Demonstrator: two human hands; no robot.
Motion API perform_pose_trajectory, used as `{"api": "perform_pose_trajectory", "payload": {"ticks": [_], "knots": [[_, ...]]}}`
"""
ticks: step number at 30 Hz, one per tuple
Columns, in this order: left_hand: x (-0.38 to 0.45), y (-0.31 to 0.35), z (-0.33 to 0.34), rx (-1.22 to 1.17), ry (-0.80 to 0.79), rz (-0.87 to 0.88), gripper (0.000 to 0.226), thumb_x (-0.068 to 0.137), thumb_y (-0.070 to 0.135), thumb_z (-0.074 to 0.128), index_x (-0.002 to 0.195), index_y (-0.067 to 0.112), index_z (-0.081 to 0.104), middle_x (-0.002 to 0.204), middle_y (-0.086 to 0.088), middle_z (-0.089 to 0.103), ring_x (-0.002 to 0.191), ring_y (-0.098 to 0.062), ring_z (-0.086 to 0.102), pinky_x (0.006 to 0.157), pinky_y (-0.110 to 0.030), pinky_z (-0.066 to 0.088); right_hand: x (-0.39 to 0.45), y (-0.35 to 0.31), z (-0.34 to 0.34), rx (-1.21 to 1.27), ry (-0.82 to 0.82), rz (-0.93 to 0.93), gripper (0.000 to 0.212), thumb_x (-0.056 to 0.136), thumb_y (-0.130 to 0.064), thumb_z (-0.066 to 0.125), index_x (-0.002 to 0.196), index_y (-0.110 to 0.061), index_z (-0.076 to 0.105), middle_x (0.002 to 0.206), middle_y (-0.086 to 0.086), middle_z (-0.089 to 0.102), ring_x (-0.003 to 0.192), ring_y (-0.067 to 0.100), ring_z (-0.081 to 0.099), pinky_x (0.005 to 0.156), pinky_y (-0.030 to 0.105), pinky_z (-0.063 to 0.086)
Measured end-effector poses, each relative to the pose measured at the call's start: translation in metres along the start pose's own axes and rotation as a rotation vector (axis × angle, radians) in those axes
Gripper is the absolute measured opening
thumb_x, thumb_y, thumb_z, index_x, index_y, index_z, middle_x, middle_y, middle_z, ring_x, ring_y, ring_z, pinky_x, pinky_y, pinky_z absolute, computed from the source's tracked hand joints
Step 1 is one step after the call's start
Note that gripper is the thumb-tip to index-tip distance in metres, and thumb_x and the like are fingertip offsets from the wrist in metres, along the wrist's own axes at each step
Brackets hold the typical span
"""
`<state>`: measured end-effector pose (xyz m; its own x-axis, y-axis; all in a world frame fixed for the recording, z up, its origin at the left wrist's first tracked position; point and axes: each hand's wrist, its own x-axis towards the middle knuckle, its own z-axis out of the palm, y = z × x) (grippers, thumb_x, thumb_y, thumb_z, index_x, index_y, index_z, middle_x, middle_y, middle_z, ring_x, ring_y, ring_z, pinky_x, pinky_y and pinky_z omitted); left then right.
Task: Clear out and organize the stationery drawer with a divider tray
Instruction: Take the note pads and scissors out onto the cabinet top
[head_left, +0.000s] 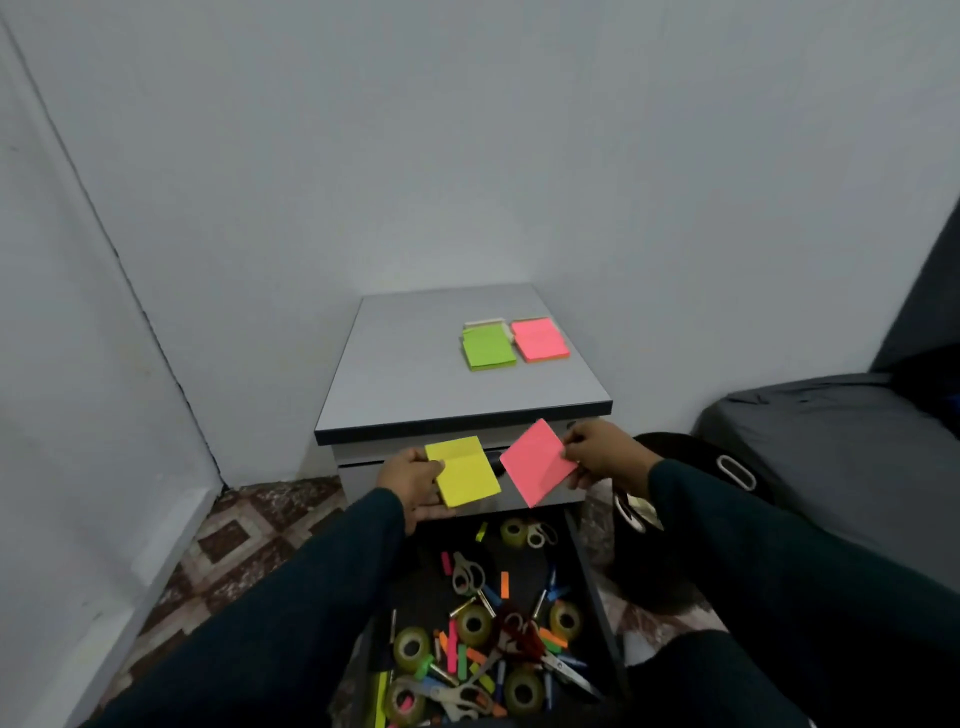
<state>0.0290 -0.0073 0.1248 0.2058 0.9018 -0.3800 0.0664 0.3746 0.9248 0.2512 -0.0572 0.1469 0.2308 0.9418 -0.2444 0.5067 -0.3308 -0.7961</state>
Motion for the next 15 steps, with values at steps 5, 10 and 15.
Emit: {"api": "perform_pose_trajectory", "payload": {"ticks": [5,10,15], "knots": [[0.005,0.025,0.008,-0.006,-0.026,0.031,0.006,0.098,0.007,0.046,0.104,0.008,0.046,0.094,-0.010,0.056,0.077,-0.026,0.059,0.055,-0.039,0.058,0.008,-0.011,-0.021,0.060,0.034,-0.008,0.013,0.096,-0.001,0.041,0.103,-0.002,0.051,0.074,0.009,0.059,0.056,0.017,0.058,0.044,0.019,0.045],[0.022,0.049,0.017,-0.007,-0.022,0.026,0.009,0.098,0.007,0.046,0.107,0.007,0.046,0.104,-0.015,0.056,0.080,-0.026,0.059,0.076,-0.044,0.051,0.028,-0.020,-0.038,0.137,0.088,0.001,0.012,0.096,0.000,0.043,0.103,-0.001,0.053,0.072,0.011,0.061,0.055,0.015,0.057,0.043,0.017,0.047],[0.055,0.075,0.027,-0.009,-0.017,0.030,0.026,0.096,-0.002,0.046,0.120,0.005,0.047,0.110,-0.016,0.055,0.089,-0.031,0.059,0.076,-0.044,0.051,0.059,-0.024,-0.049,0.267,0.184,0.015,0.013,0.097,0.000,0.042,0.107,-0.004,0.048,0.076,0.013,0.060,0.055,0.016,0.057,0.042,0.017,0.049]]}}
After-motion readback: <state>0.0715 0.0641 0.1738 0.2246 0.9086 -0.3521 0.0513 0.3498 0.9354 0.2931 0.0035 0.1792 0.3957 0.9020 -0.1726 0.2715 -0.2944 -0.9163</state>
